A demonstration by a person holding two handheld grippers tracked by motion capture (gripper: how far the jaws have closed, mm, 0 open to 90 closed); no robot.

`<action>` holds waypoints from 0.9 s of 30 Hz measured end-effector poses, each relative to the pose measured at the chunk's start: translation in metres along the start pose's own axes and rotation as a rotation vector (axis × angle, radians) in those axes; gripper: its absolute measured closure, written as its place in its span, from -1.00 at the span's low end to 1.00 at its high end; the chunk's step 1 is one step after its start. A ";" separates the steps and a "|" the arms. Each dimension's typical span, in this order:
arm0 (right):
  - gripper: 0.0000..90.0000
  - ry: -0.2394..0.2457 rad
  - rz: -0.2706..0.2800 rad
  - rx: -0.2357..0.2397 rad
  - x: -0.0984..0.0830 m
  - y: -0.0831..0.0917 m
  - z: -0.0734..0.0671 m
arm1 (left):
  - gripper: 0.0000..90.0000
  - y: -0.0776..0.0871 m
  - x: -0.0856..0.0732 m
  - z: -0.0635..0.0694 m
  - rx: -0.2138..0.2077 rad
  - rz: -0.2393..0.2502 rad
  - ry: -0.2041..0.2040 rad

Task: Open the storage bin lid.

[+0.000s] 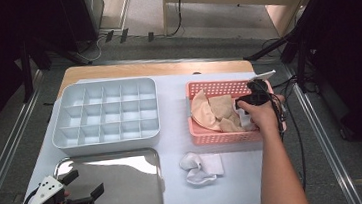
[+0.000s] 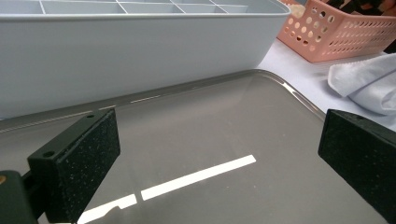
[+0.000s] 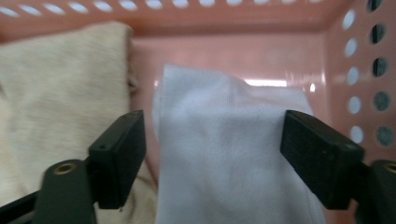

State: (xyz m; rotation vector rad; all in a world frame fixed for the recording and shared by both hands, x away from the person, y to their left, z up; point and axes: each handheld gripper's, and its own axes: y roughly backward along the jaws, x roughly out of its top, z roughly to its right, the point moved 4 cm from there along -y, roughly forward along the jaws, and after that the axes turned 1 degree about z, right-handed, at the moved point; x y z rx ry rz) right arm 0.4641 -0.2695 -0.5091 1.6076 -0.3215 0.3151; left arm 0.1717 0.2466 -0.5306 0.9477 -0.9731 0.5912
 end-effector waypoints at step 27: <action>0.80 -0.036 0.424 0.088 -0.004 0.040 0.005 | -1.00 -0.001 0.000 0.001 0.001 -0.001 -0.006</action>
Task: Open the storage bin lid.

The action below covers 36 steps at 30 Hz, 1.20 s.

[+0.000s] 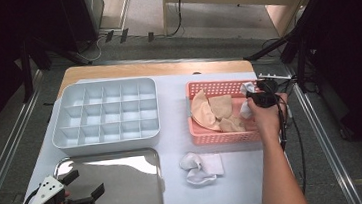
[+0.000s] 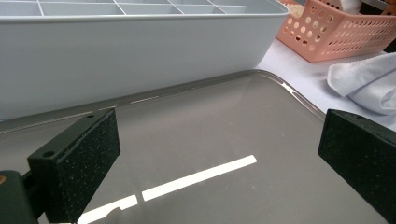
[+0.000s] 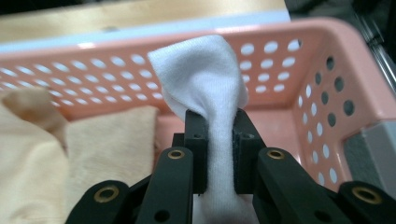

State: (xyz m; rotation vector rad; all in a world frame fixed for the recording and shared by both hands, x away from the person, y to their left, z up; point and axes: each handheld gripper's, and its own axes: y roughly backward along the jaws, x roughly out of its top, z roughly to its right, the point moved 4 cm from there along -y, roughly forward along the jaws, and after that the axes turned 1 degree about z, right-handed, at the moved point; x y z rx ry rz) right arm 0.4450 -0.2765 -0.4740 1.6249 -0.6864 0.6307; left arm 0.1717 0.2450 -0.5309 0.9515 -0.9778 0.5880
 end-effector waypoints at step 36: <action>0.79 0.068 0.554 0.290 -0.049 0.106 -0.042 | -1.00 -0.032 0.007 0.040 -0.023 0.004 -0.036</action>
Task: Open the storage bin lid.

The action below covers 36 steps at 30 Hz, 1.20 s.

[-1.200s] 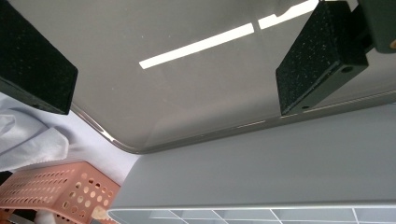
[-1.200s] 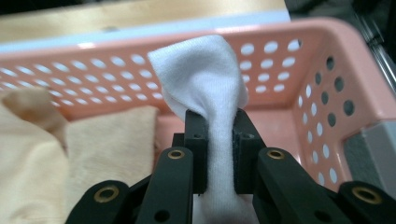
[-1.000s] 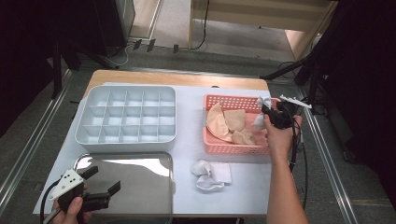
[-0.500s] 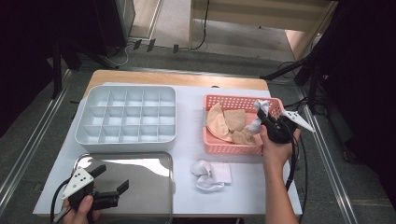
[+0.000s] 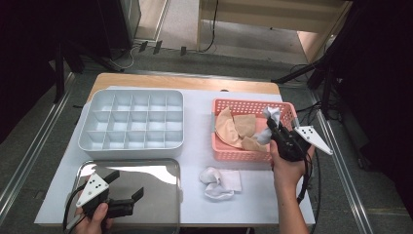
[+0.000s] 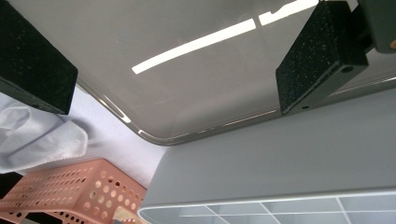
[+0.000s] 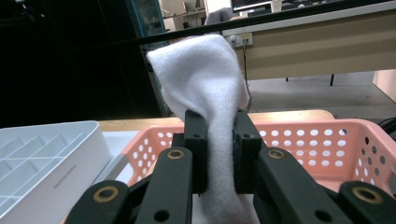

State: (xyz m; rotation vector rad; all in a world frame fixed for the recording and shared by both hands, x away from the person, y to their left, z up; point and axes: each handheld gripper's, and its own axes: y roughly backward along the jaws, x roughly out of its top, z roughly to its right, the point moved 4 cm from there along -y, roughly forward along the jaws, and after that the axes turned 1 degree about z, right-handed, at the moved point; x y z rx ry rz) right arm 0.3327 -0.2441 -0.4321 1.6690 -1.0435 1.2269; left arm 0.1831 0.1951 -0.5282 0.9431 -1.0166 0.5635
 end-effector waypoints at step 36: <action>0.77 -0.068 -0.213 -0.119 -0.093 0.095 -0.004 | -1.00 -0.052 0.022 0.053 -0.065 -0.012 0.003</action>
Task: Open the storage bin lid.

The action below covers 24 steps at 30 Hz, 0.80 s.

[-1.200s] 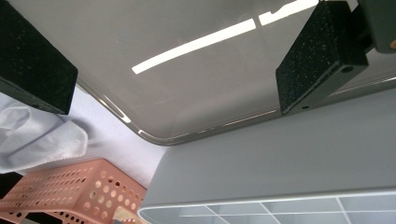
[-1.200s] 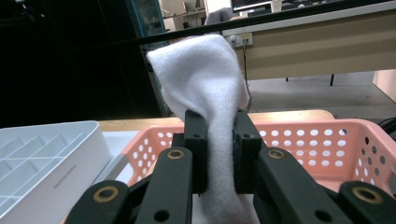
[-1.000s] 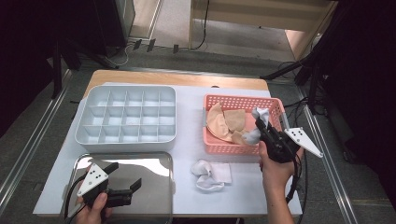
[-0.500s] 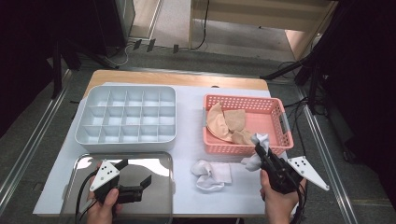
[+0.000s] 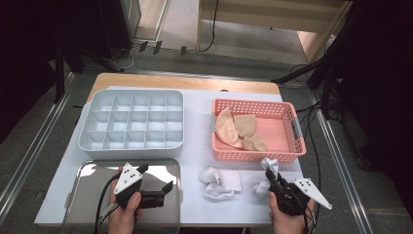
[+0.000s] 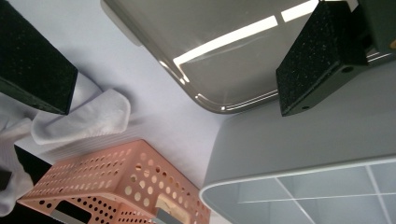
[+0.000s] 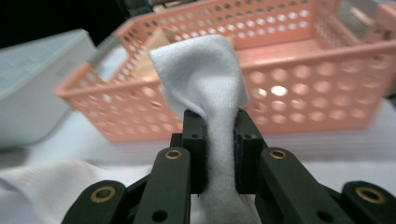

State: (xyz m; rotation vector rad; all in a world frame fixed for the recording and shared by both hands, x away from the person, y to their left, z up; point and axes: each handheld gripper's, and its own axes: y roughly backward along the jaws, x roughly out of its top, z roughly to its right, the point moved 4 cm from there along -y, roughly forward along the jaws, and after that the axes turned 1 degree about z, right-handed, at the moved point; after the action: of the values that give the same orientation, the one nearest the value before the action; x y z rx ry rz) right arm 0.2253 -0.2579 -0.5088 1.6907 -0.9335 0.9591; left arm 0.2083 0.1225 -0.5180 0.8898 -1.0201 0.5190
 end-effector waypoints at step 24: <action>-0.09 0.013 -0.096 -0.050 -0.015 -0.007 0.039 | -1.00 -0.002 -0.012 0.009 -0.067 -0.049 -0.027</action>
State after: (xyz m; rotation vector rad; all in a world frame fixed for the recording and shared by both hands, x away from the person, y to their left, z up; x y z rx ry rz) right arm 0.2325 -0.2907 -0.5347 1.6704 -0.8529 0.8752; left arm 0.1994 0.1144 -0.5275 0.8623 -1.0317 0.4300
